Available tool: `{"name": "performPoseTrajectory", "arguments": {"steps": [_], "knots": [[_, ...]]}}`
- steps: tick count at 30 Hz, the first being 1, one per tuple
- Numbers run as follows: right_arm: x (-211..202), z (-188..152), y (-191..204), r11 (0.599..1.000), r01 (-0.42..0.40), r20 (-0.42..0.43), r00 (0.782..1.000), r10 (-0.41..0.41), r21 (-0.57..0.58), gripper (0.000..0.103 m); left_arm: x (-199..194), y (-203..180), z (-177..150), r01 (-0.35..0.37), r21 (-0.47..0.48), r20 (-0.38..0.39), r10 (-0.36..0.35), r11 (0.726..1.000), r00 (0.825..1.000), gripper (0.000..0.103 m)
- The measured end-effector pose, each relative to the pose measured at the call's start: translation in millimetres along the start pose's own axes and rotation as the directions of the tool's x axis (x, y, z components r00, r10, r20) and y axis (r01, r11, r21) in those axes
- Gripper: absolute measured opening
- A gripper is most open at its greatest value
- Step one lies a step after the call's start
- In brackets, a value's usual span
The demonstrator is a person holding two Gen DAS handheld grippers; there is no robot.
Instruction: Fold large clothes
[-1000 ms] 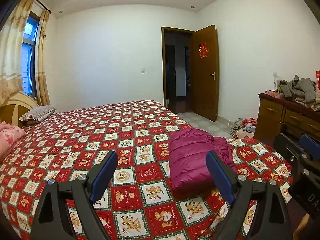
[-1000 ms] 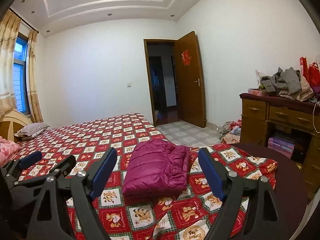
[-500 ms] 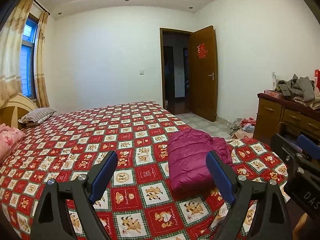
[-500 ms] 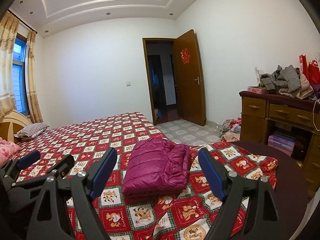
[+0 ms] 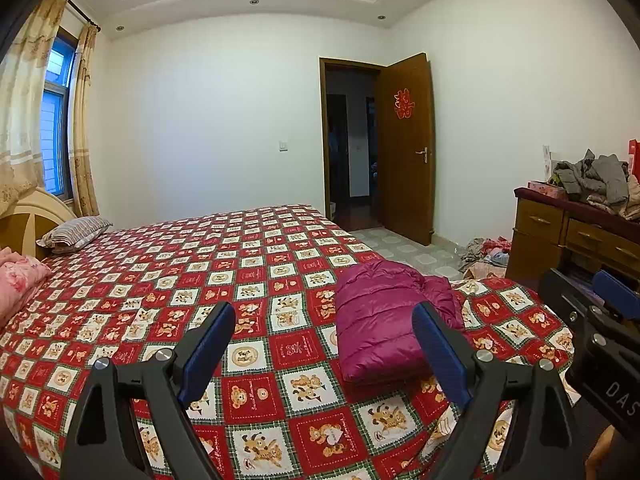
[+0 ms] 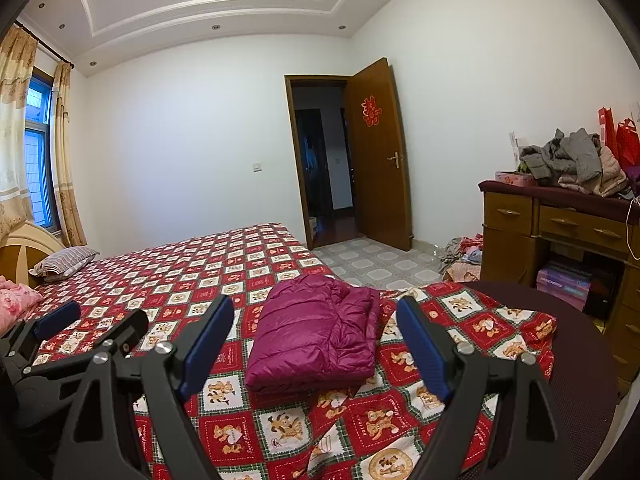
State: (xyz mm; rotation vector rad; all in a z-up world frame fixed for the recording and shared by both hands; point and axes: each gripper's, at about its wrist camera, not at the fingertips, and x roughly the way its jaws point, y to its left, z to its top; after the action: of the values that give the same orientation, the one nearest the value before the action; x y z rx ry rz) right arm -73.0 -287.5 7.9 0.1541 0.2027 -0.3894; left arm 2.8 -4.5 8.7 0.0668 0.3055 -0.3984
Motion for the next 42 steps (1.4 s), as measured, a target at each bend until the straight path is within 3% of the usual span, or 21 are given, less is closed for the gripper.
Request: {"name": "performPoseTrajectory", "arguments": {"steps": [36, 42], "knots": [[-5.0, 2.3, 2.9, 1.000, 0.013, 0.013, 1.000, -0.013, 0.006, 0.086, 3.9, 1.9, 2.7, 0.031, -0.004, -0.014, -0.031, 1.000, 0.999, 0.091], [-5.1, 2.4, 2.8, 1.000, 0.015, 0.012, 1.000, -0.015, 0.009, 0.088, 0.4, -0.8, 2.1, 0.019, 0.017, 0.015, -0.019, 1.000, 1.000, 0.091]]}}
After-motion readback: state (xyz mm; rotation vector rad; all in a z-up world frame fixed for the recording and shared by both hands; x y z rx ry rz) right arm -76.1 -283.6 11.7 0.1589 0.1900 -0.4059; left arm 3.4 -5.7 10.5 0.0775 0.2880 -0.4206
